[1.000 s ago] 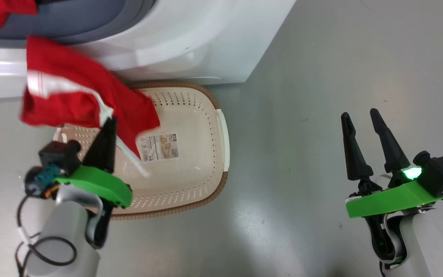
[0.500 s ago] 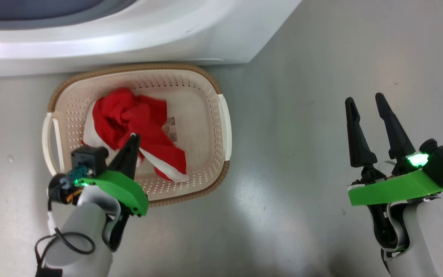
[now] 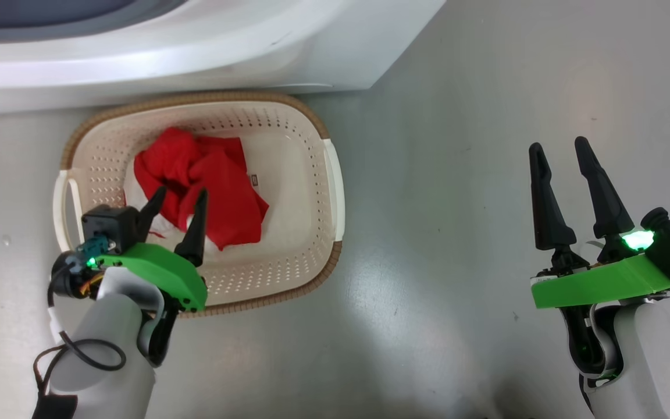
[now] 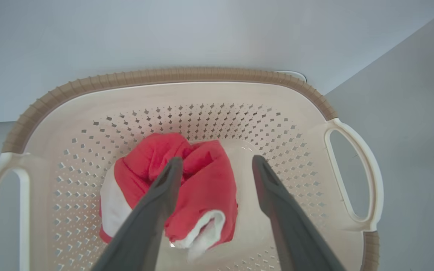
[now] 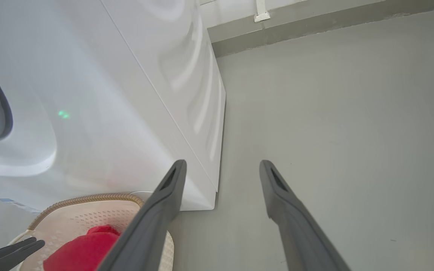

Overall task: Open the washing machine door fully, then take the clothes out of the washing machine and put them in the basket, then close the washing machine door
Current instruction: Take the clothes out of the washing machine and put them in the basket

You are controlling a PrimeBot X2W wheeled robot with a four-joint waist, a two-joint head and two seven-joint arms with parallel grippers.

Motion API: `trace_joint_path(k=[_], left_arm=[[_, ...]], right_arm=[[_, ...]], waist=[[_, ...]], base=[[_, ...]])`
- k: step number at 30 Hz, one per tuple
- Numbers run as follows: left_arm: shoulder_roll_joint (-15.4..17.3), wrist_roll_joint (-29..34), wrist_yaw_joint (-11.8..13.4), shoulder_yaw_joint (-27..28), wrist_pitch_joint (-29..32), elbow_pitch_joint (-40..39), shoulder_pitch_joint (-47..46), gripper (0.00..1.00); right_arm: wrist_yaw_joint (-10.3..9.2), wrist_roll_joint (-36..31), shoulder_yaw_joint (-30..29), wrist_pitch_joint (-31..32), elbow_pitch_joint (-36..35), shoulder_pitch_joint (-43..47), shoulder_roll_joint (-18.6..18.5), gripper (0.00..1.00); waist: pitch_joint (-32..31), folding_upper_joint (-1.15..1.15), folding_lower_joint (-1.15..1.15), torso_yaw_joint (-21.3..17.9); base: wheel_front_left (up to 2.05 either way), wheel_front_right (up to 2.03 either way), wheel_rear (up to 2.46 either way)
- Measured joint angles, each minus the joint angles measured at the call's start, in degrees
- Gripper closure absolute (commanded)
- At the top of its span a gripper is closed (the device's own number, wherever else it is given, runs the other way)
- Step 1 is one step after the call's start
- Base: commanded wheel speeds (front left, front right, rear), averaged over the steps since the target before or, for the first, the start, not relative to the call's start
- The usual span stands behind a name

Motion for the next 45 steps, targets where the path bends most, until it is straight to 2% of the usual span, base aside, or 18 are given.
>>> trace_joint_path(k=[6,14,32,45], left_arm=[[-0.31,0.19,0.0,2.11,0.0,-1.13,1.0,0.0],[-0.43,1.64,0.0,5.68,0.0,-5.83,6.86,0.0],[-1.15,7.27,0.0,11.57,0.0,-22.87,24.32,0.0],[-1.9,10.23,0.0,15.07,0.0,-33.32,34.61,0.0]], right_arm=[[0.0,-0.09,0.1,0.01,0.91,0.05,0.0,0.0],[0.0,-0.59,0.71,0.01,2.92,2.25,0.0,0.0],[0.0,-2.48,1.38,0.01,6.53,13.64,0.15,0.0],[0.0,-2.35,0.35,0.01,5.86,19.51,0.02,0.0]], waist=[[-2.61,0.0,0.0,0.37],[-8.47,0.0,0.0,0.84],[-25.87,0.0,0.0,2.13],[-34.44,0.0,0.0,2.5]], base=[[0.0,0.0,0.0],[0.0,0.0,0.0],[0.0,0.0,0.0],[0.0,0.0,0.0]])
